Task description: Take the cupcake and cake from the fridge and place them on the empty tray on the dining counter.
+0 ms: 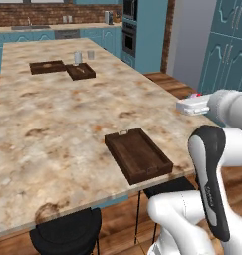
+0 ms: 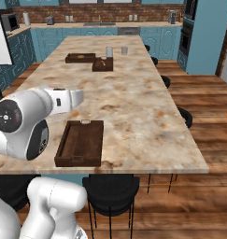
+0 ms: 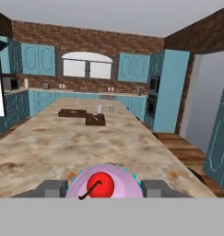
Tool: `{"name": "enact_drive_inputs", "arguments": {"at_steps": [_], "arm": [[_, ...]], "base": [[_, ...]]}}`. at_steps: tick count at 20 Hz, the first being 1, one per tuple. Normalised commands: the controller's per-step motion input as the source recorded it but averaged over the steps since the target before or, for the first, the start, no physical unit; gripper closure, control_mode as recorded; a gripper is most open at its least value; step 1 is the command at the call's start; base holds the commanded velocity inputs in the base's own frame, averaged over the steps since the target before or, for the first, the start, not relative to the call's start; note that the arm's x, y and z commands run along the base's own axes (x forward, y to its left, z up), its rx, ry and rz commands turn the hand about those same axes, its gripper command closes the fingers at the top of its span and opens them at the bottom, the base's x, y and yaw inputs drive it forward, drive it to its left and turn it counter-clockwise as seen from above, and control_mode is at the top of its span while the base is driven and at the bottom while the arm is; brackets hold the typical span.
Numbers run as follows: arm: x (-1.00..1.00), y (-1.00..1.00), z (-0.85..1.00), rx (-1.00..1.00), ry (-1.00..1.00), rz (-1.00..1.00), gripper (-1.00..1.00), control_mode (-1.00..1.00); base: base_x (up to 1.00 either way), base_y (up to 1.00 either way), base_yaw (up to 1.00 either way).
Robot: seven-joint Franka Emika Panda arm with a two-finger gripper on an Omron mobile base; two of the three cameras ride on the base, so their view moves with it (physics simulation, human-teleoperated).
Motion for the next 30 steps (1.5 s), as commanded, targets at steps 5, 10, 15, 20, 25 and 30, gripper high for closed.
{"name": "enact_drive_inputs", "arguments": {"at_steps": [5, 10, 15, 20, 25, 30], "arm": [[0.58, 0.46, -0.48, -0.03, 0.2, 0.0, 1.0, -1.0], [0.13, 0.04, -0.49, 0.02, -0.03, 0.15, 1.0, -1.0], [0.28, 0.0, -0.4, 0.05, 0.09, 0.16, 1.0, -1.0], [0.46, 0.01, -0.46, 0.0, 0.18, 0.08, 1.0, -1.0], [0.39, 0.08, -0.49, 0.0, 0.12, 0.07, 1.0, -1.0], [0.4, 0.09, -0.49, 0.0, 0.03, 0.03, 1.0, -1.0]], "base": [[0.0, 0.0, 0.0], [0.0, 0.0, 0.0], [0.0, 0.0, 0.0], [0.0, 0.0, 0.0], [0.0, 0.0, 0.0], [0.0, 0.0, 0.0]]}}
